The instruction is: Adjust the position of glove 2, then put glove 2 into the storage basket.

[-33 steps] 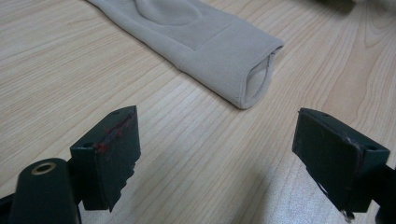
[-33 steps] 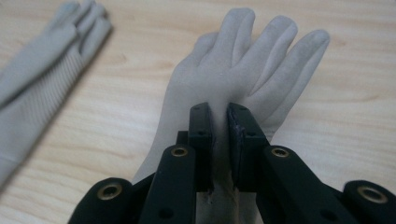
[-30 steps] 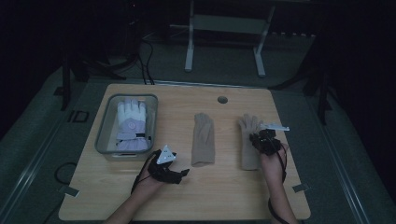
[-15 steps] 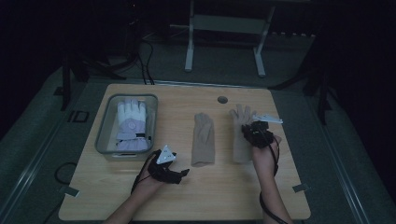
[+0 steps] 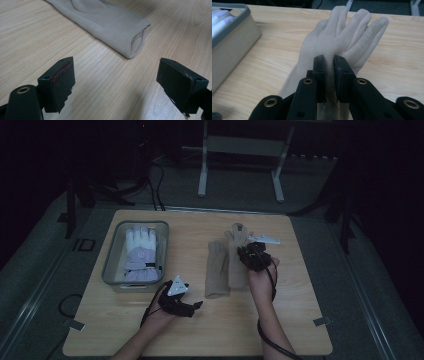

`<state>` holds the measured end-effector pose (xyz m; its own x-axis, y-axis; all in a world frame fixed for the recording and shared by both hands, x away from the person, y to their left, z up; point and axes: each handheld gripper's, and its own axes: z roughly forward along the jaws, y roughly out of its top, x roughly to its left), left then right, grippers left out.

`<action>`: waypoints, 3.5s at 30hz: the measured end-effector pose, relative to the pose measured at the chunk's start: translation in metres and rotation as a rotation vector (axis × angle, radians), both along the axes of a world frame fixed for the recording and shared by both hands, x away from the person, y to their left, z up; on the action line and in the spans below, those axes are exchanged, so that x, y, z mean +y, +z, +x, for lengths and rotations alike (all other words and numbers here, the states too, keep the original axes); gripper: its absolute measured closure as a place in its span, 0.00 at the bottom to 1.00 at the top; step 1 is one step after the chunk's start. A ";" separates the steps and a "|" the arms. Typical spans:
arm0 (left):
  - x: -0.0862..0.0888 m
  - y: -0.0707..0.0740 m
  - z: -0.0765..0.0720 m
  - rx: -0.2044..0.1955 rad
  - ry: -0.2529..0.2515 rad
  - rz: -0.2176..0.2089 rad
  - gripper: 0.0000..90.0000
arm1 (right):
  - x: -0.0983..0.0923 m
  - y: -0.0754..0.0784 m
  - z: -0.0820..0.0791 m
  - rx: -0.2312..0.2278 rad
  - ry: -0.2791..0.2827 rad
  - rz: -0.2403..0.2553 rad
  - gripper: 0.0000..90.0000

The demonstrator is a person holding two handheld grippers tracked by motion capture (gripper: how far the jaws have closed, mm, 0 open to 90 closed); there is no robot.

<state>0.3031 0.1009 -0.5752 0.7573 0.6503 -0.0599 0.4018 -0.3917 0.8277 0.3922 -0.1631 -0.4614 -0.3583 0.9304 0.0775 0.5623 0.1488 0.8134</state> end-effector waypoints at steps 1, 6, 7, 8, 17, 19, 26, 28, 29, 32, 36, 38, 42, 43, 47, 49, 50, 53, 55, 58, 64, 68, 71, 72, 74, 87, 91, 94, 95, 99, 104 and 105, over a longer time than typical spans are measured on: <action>0.000 0.000 0.000 0.000 0.000 0.000 0.17 | 0.005 -0.001 0.001 0.005 0.003 0.002 0.90; 0.000 0.000 -0.001 -0.001 -0.003 0.001 0.17 | 0.028 -0.011 0.006 0.028 0.016 0.009 0.90; 0.000 0.000 -0.001 -0.004 -0.003 0.002 0.17 | 0.032 -0.013 0.006 0.028 0.018 0.004 0.90; 0.000 0.000 -0.001 -0.004 -0.003 0.003 0.17 | 0.036 -0.015 0.007 0.034 0.021 0.004 0.90; -0.001 0.000 -0.002 -0.003 -0.007 -0.002 0.17 | 0.055 -0.039 0.011 0.065 0.019 0.003 0.89; -0.001 0.000 -0.001 -0.002 -0.007 -0.001 0.17 | 0.056 -0.047 0.013 0.090 0.016 0.009 0.89; -0.001 0.000 -0.002 -0.003 -0.007 0.001 0.17 | 0.059 -0.071 0.017 0.149 0.001 0.003 0.88; -0.001 0.000 -0.002 -0.003 -0.008 0.003 0.17 | 0.059 -0.077 0.018 0.162 0.006 -0.001 0.88; -0.001 0.000 -0.002 -0.003 -0.008 0.003 0.17 | 0.058 -0.080 0.018 0.166 0.007 0.001 0.87; -0.001 0.000 -0.002 -0.003 -0.010 0.005 0.17 | 0.057 -0.083 0.019 0.174 0.017 0.000 0.86; -0.001 0.000 -0.002 -0.002 -0.011 0.004 0.17 | 0.055 -0.082 0.020 0.184 0.024 0.012 0.81; -0.001 0.000 -0.002 -0.002 -0.010 0.001 0.17 | 0.054 -0.080 0.019 0.182 0.037 0.016 0.75; -0.001 0.000 -0.002 -0.003 -0.010 0.000 0.17 | 0.049 -0.075 0.016 0.171 0.074 0.003 0.58; -0.001 0.000 -0.002 -0.002 -0.010 -0.001 0.17 | 0.046 -0.073 0.015 0.164 0.077 0.007 0.54; 0.000 0.000 -0.001 0.005 -0.010 -0.002 0.17 | 0.034 -0.064 0.012 0.156 0.098 0.044 0.38; 0.000 0.000 0.000 0.010 -0.009 -0.006 0.17 | 0.029 -0.060 0.010 0.165 0.139 0.041 0.33; 0.000 0.000 0.000 0.013 -0.008 -0.007 0.17 | 0.027 -0.057 0.009 0.175 0.153 0.047 0.30; 0.001 0.000 0.000 0.017 -0.007 -0.017 0.17 | 0.017 -0.052 0.006 0.175 0.191 0.062 0.19; 0.001 0.000 0.000 -0.009 -0.029 -0.026 0.17 | 0.012 -0.051 0.003 0.159 0.224 0.049 0.16; -0.003 0.001 -0.003 -0.053 -0.029 -0.003 0.17 | 0.003 -0.050 0.000 0.172 0.278 0.040 0.16; -0.009 0.002 -0.005 -0.031 -0.021 0.024 0.17 | -0.013 -0.050 -0.005 0.094 0.320 -0.030 0.16; -0.012 0.007 -0.003 0.000 -0.033 -0.014 0.17 | -0.022 -0.045 -0.003 0.103 0.321 0.006 0.16; -0.017 0.012 -0.001 0.012 -0.049 0.032 0.17 | -0.024 -0.041 0.001 0.155 0.297 0.018 0.15; -0.019 0.013 -0.002 0.011 -0.051 0.053 0.17 | -0.025 -0.040 0.002 0.161 0.301 0.027 0.13; -0.024 0.016 -0.001 0.015 -0.066 0.071 0.17 | -0.024 -0.038 0.004 0.165 0.320 0.039 0.12; -0.069 0.030 0.015 -0.061 -0.157 0.198 0.18 | -0.001 -0.047 0.055 0.225 0.222 0.045 0.28; -0.081 0.029 0.022 -0.063 -0.188 0.254 0.21 | 0.009 -0.057 0.069 0.265 0.198 0.044 0.28; -0.087 0.027 0.029 -0.047 -0.198 0.289 0.29 | 0.015 -0.063 0.079 0.297 0.185 0.052 0.27; -0.088 0.026 0.030 -0.048 -0.190 0.295 0.34 | 0.017 -0.066 0.081 0.306 0.173 0.044 0.27; -0.092 0.021 0.033 -0.050 -0.206 0.324 0.40 | 0.025 -0.073 0.085 0.329 0.172 0.024 0.27; -0.093 0.017 0.034 -0.037 -0.199 0.333 0.42 | 0.031 -0.080 0.087 0.339 0.183 -0.011 0.32; -0.093 0.017 0.034 -0.036 -0.197 0.338 0.44 | 0.031 -0.081 0.087 0.344 0.191 -0.011 0.36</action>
